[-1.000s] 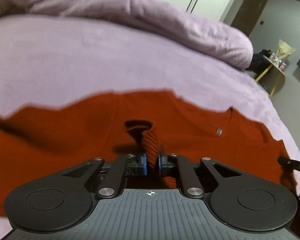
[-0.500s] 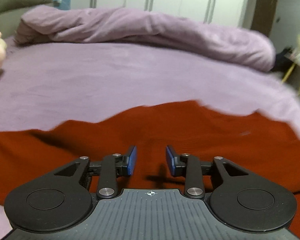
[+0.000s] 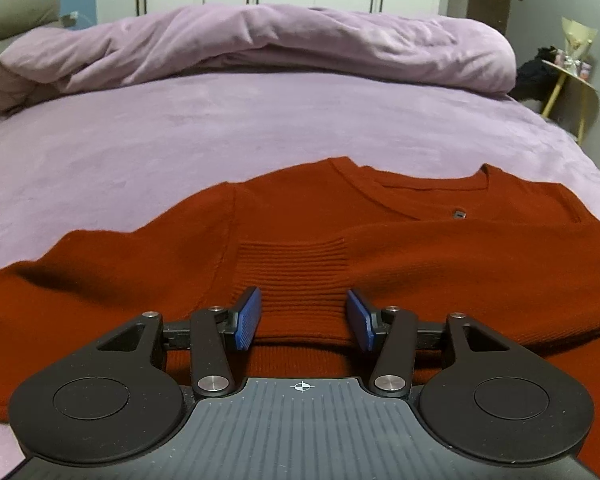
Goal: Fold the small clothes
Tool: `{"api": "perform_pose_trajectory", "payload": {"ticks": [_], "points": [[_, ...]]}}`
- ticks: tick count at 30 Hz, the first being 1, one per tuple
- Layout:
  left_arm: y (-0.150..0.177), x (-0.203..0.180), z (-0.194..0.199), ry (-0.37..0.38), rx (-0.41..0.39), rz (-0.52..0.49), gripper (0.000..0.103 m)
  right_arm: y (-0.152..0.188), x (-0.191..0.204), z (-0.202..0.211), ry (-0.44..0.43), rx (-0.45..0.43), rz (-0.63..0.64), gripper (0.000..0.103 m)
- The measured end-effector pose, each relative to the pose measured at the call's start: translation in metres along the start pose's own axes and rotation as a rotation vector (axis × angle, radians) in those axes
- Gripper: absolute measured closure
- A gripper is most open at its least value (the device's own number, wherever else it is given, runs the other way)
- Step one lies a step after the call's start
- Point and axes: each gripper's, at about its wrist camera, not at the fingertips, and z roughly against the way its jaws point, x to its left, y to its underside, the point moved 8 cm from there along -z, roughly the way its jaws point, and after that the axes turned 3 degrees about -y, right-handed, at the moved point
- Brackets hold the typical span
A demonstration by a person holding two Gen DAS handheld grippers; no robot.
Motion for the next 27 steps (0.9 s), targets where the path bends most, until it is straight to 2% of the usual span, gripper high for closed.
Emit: {"api": "perform_pose_trajectory", "payload": {"ticks": [3, 4, 6, 8, 10, 16, 22, 27], "points": [[0.0, 0.001, 0.009, 0.031, 0.011, 0.034, 0.043, 0.001, 0.001, 0.012, 0.01, 0.019, -0.015, 0.091], [0.002, 0.001, 0.012, 0.04, 0.014, 0.036, 0.04, -0.003, 0.012, 0.022, -0.011, -0.006, -0.004, 0.091], [0.007, 0.003, 0.016, 0.04, 0.024, 0.025, 0.038, -0.006, 0.033, 0.038, -0.11, -0.058, 0.024, 0.091], [0.01, 0.0, 0.018, 0.033, 0.033, 0.01, 0.036, 0.002, 0.047, 0.042, -0.17, -0.044, 0.065, 0.091], [0.012, -0.001, 0.019, 0.033, 0.051, 0.013, 0.033, 0.016, 0.057, 0.031, -0.162, 0.023, 0.115, 0.092], [0.015, 0.002, 0.018, 0.029, 0.076, 0.045, 0.031, 0.02, 0.047, 0.029, -0.192, 0.009, 0.092, 0.092], [0.016, 0.001, 0.02, 0.012, 0.097, 0.035, 0.03, 0.019, 0.048, 0.029, -0.218, -0.007, 0.08, 0.091], [0.022, 0.01, 0.027, -0.01, 0.155, 0.012, 0.027, 0.021, 0.052, 0.039, -0.169, 0.018, 0.163, 0.091]]}}
